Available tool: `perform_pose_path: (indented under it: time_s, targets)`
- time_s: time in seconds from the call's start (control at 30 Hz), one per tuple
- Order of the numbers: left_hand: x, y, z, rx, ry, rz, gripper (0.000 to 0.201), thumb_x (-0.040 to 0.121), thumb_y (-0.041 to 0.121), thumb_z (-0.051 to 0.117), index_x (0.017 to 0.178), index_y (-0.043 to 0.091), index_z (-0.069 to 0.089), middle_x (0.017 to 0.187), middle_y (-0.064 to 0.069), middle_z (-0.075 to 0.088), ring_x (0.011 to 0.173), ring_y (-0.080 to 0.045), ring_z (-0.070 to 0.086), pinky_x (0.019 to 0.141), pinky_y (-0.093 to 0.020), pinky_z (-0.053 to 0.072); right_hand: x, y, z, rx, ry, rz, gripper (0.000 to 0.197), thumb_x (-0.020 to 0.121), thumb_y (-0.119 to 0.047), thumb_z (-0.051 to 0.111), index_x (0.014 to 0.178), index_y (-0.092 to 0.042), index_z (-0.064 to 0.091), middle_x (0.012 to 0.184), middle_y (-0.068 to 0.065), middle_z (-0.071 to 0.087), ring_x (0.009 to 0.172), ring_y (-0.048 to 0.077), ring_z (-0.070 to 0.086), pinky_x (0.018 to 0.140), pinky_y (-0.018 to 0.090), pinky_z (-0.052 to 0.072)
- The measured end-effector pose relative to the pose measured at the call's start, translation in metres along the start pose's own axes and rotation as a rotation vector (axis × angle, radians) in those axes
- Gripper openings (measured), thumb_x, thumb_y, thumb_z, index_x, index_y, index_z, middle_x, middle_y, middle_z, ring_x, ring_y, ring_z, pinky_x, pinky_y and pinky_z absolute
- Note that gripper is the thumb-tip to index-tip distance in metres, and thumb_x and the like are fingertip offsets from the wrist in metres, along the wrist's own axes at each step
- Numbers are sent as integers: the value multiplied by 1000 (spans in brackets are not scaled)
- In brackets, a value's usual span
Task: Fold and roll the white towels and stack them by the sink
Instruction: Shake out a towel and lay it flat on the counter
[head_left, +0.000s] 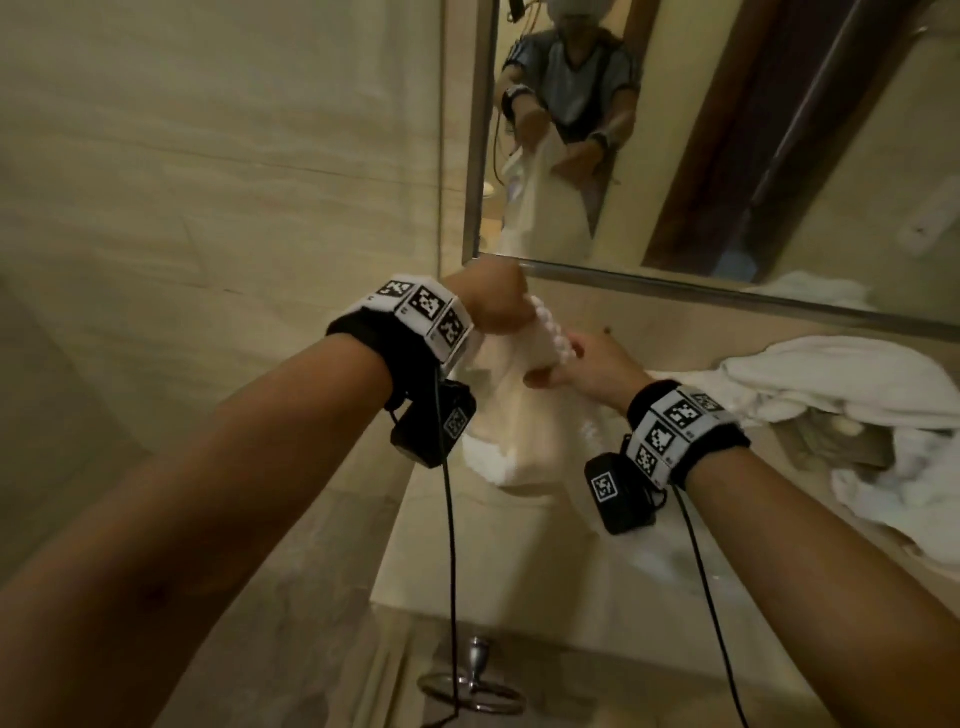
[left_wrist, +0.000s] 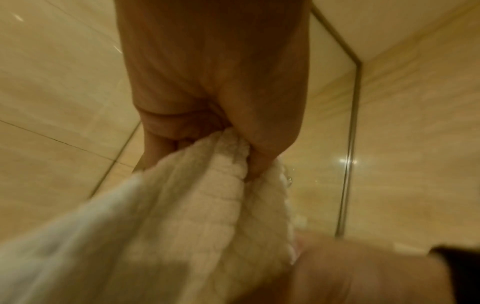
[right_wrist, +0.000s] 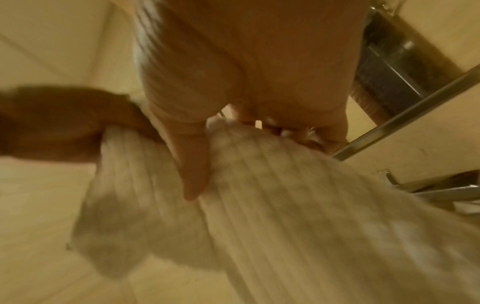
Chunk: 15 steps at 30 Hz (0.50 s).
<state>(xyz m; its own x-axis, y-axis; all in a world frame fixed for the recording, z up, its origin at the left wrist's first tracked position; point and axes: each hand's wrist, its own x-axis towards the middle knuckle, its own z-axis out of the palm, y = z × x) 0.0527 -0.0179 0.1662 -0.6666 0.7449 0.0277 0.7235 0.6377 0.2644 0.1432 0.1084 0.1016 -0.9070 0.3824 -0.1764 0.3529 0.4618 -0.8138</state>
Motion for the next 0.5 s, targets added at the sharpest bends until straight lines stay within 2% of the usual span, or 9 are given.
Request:
perform_pose_path:
  time_s: [0.07, 0.17, 0.23, 0.27, 0.33, 0.37, 0.4, 0.43, 0.5]
  targets:
    - [-30, 12, -12, -114, 92, -11, 30, 90, 23, 53, 94, -3, 68, 94, -22, 64, 86, -30, 58, 66, -26, 36, -28, 10, 14, 19, 2, 47, 49, 71, -20, 84, 114, -16, 62, 100, -4, 65, 97, 18, 61, 79, 28, 47]
    - [-73, 25, -22, -320, 189, -56, 32, 88, 29, 57, 80, 0, 67, 74, -14, 55, 69, -22, 49, 57, -27, 33, -64, 24, 36, 166, 26, 68, 57, 67, -15, 84, 119, -9, 61, 108, 0, 64, 103, 21, 60, 95, 38, 48]
    - [-100, 32, -24, -445, 179, -101, 32, 86, 31, 58, 72, 2, 64, 67, -9, 51, 64, -21, 47, 56, -28, 37, -82, 31, 46, 321, 2, 84, 58, 52, -15, 82, 107, -7, 65, 102, 7, 68, 96, 27, 63, 91, 43, 52]
    - [-112, 35, -25, -496, 171, -121, 31, 85, 30, 59, 71, 2, 63, 66, -8, 51, 63, -21, 48, 55, -29, 40, -93, 30, 49, 393, -16, 82, 46, 50, -12, 76, 94, -6, 64, 90, 7, 68, 86, 25, 65, 82, 37, 54]
    - [-136, 41, -27, -593, 155, -159, 28, 84, 26, 60, 79, -1, 67, 71, -11, 58, 65, -24, 56, 57, -32, 49, -117, 21, 54, 490, -73, 57, 26, 52, -3, 67, 76, -7, 58, 70, 4, 61, 66, 19, 62, 61, 21, 50]
    - [-145, 42, -29, -646, 150, -175, 26, 83, 23, 60, 84, -3, 67, 75, -13, 61, 69, -27, 60, 60, -35, 53, -126, 16, 55, 498, -84, 45, 29, 47, -4, 66, 74, -7, 57, 69, 6, 60, 66, 22, 60, 62, 22, 49]
    - [-154, 44, -30, -699, 150, -188, 25, 83, 19, 60, 88, -4, 66, 79, -16, 63, 72, -30, 63, 62, -37, 55, -134, 12, 56, 509, -95, 21, 33, 42, -7, 64, 75, -7, 59, 72, 9, 61, 71, 26, 59, 68, 27, 49]
    - [-163, 46, -32, -743, 157, -196, 24, 83, 17, 59, 91, -5, 66, 85, -19, 66, 77, -34, 66, 65, -41, 56, -143, 8, 59, 515, -115, -4, 33, 42, -7, 59, 74, -7, 61, 74, 12, 61, 73, 28, 57, 72, 34, 48]
    - [-177, 51, -37, -804, 168, -211, 27, 82, 15, 59, 99, -5, 65, 97, -24, 68, 86, -38, 68, 69, -47, 57, -157, 4, 63, 557, -170, -28, 24, 48, -6, 52, 67, -10, 66, 68, 11, 62, 68, 28, 57, 70, 36, 48]
